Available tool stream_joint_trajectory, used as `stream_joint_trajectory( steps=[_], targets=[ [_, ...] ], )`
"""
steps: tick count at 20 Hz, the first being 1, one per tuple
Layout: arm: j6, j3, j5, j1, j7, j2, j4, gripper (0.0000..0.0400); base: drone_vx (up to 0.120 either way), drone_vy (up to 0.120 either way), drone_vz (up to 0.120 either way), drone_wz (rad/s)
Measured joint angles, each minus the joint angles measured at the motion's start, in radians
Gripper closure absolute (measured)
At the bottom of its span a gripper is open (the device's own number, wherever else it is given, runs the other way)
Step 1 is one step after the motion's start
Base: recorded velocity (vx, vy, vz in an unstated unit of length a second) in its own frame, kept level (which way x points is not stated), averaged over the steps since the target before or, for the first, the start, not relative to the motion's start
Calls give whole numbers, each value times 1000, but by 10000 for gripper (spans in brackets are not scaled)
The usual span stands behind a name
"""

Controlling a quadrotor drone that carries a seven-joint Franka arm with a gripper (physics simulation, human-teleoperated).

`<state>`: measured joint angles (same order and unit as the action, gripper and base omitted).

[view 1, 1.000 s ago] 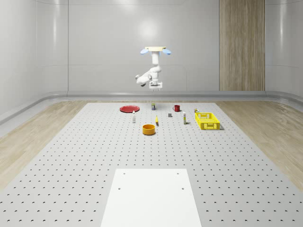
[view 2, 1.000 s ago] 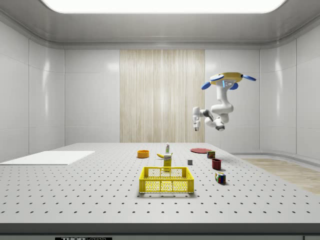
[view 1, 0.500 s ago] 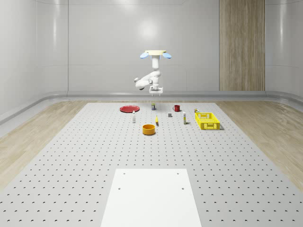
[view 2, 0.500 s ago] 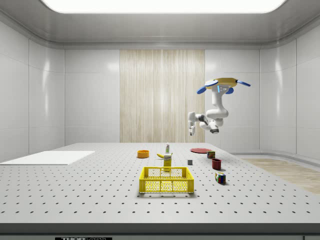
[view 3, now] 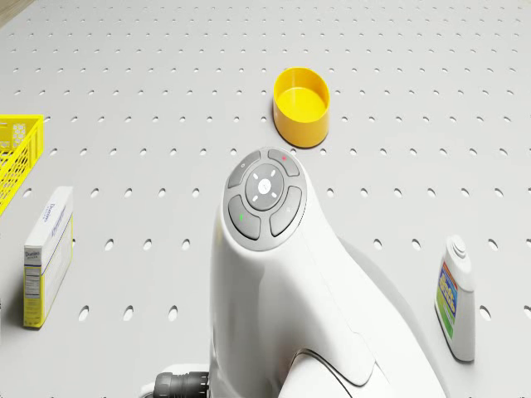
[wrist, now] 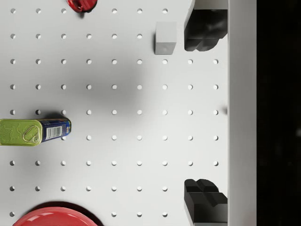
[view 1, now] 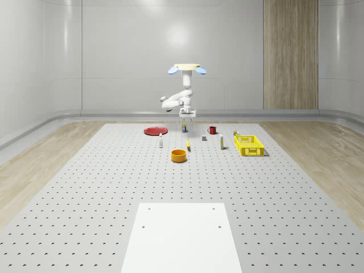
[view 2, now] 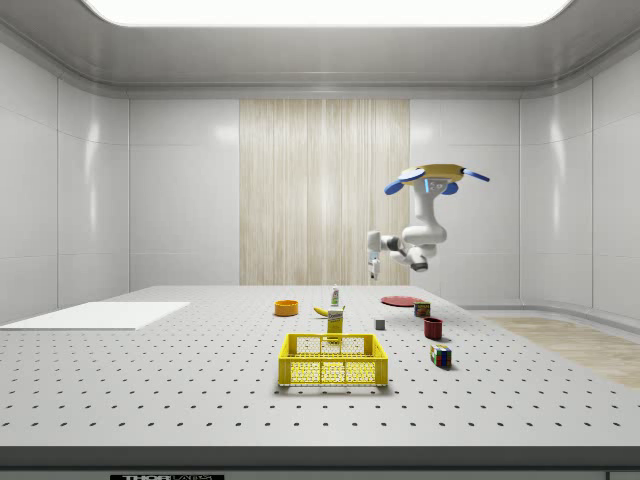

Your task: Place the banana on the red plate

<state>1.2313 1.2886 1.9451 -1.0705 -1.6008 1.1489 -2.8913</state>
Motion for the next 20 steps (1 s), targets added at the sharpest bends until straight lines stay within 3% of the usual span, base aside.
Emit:
stream_joint_trajectory(
  steps=[12,20],
  targets=[
    [53,18,-30,-20,-19,58,4,0,120,0,-120,0],
    [86,28,-48,-31,-29,94,7,0,120,0,-75,0]
  ],
)
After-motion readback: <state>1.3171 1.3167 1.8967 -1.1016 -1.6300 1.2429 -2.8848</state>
